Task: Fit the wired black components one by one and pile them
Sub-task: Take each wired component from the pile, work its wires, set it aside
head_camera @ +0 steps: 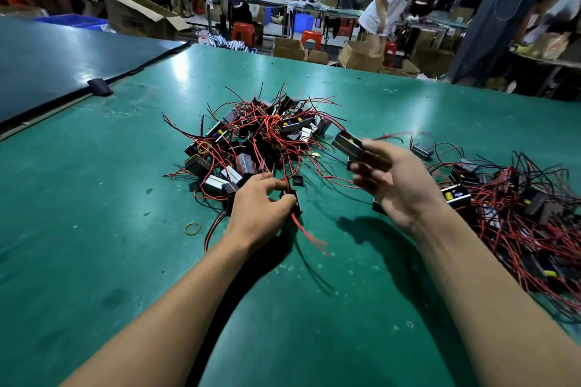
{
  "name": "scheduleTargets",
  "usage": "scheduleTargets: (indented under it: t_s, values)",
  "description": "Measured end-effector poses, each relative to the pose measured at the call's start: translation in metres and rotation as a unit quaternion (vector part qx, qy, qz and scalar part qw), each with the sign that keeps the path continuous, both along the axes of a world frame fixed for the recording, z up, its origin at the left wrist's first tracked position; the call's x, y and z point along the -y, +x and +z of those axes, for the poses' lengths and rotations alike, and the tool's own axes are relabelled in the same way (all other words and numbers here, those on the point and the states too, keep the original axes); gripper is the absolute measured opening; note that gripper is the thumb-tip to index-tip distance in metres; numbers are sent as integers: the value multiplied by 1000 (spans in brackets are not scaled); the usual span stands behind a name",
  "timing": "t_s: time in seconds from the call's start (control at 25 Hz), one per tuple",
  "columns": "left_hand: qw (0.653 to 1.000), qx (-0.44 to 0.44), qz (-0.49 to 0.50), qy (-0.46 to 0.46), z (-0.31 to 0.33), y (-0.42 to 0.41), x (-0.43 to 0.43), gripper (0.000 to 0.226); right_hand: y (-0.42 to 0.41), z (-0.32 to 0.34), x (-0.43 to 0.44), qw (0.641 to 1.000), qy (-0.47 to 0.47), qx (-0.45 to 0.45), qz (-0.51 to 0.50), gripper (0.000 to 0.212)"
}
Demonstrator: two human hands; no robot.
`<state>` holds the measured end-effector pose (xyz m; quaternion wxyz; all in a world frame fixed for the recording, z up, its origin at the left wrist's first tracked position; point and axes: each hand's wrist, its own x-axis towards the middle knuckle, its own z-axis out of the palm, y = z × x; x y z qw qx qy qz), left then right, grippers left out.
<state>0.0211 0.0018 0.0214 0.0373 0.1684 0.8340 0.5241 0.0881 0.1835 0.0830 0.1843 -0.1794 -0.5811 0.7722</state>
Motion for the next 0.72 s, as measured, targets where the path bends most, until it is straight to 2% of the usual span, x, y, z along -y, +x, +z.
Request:
scheduleTargets:
  t_s: [0.08, 0.2, 0.32, 0.44, 0.56, 0.64, 0.72]
  values:
    - [1000, -8, -10, 10, 2, 4, 0, 15, 23, -12, -10, 995, 85, 48, 27, 13]
    - [997, 15, -72, 16, 5, 11, -3, 12, 46, -35, -17, 963, 223, 146, 47, 7]
    - [989, 41, -139, 20, 5, 14, -5, 12, 52, -47, -19, 939, 284, 184, 59, 11]
    - [984, 70, -154, 48, 7, 14, -4, 7, 53, -49, -19, 930, 315, 183, 45, 14]
    - [970, 140, -94, 175, 10, 12, -4, 14, 58, -50, -22, 929, 332, 160, -14, 15]
    - [961, 161, -68, 214, 13, 9, -3, 16, 61, -49, -23, 951, 283, 123, -21, 17]
    - [959, 170, -76, 212, 14, 8, -2, 12, 63, -45, -22, 965, 243, 95, 0, 15]
